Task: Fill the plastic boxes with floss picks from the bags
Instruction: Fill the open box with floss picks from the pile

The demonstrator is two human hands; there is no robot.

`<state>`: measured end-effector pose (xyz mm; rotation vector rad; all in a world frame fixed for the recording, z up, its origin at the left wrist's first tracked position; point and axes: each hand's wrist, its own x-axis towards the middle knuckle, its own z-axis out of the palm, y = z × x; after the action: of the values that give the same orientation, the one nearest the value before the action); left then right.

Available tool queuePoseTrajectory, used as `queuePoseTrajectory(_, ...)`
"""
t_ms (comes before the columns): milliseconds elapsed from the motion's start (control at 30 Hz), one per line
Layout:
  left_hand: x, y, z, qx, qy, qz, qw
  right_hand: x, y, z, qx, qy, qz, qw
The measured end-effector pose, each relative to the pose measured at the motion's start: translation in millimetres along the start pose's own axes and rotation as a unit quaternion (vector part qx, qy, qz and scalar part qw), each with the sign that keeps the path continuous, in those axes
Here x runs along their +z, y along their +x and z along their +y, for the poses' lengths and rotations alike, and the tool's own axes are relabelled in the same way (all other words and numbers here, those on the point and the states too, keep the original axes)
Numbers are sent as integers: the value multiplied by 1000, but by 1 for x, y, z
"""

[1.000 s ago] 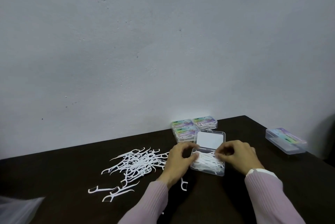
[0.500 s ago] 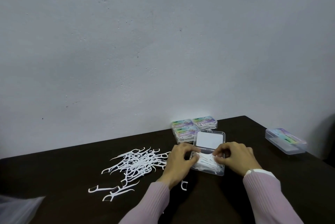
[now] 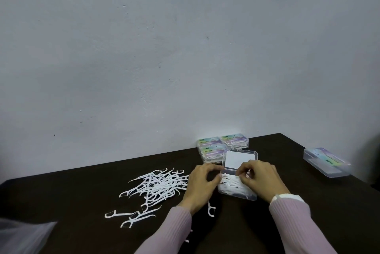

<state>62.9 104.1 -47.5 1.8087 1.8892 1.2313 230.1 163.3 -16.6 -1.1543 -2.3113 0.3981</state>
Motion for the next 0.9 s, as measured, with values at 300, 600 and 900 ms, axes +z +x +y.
queuePoseTrajectory(300,-42,-32,-10,10,53,-22,998,11,-4,-35,-104,21,-60,992)
queuePoseTrajectory(600,-105,-76,-48,-16,114,-2,993,40,-15,-76,-97,-104,-161,977)
queuePoseTrajectory(900,-153,-96,-71,-74,144,-17,987,73,-15,-103,-114,-20,-184,976)
